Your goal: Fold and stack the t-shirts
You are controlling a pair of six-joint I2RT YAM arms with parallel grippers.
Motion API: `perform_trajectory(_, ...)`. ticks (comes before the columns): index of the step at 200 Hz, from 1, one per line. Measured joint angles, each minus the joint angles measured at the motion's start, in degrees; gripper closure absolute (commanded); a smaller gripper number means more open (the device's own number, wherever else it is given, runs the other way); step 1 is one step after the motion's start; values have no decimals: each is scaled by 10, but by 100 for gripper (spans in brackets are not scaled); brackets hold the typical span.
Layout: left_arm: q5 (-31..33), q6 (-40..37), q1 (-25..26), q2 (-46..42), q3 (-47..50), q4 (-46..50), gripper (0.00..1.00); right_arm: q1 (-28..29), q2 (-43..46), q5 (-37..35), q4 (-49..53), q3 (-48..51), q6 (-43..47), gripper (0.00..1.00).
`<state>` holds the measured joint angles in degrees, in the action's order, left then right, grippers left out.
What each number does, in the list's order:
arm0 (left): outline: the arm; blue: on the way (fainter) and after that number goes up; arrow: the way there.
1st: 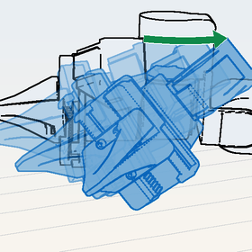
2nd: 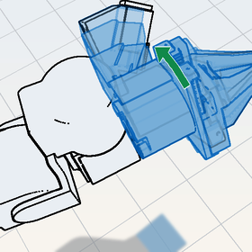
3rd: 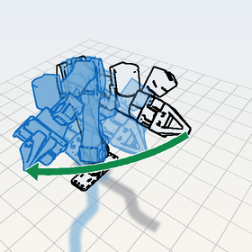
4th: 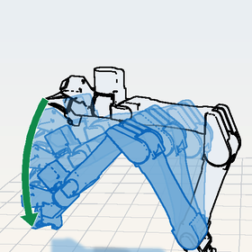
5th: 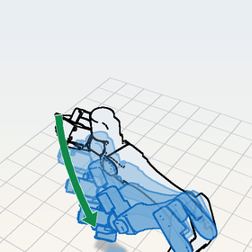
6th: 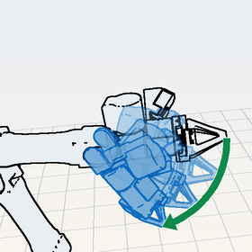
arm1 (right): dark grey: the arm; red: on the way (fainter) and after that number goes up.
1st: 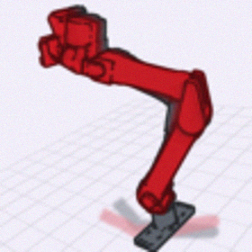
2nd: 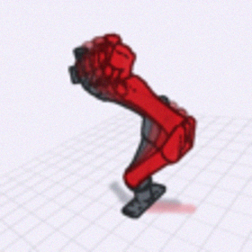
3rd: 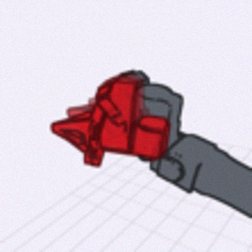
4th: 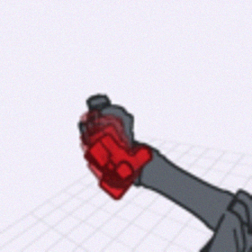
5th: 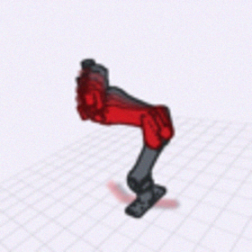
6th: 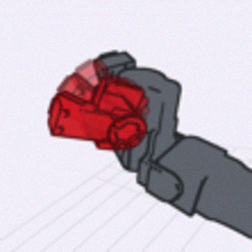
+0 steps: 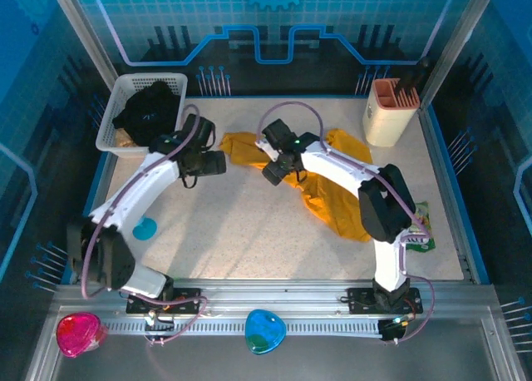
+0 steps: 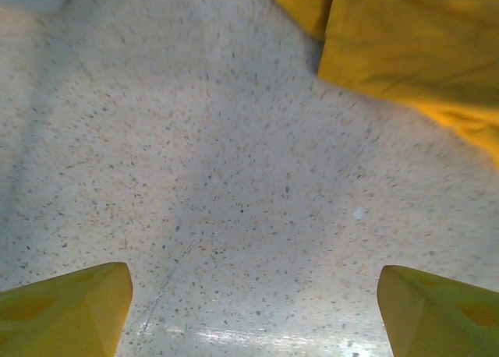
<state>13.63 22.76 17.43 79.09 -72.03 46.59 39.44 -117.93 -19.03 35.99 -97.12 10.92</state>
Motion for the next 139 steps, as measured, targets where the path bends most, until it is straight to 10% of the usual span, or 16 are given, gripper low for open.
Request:
perform_trajectory(104,-26,9,-8,-33,54,-6,17,23,-247,-31,17,-265,103,40)
perform_trajectory(139,-30,9,-8,-33,54,-7,17,23,-260,-38,23,-278,105,64)
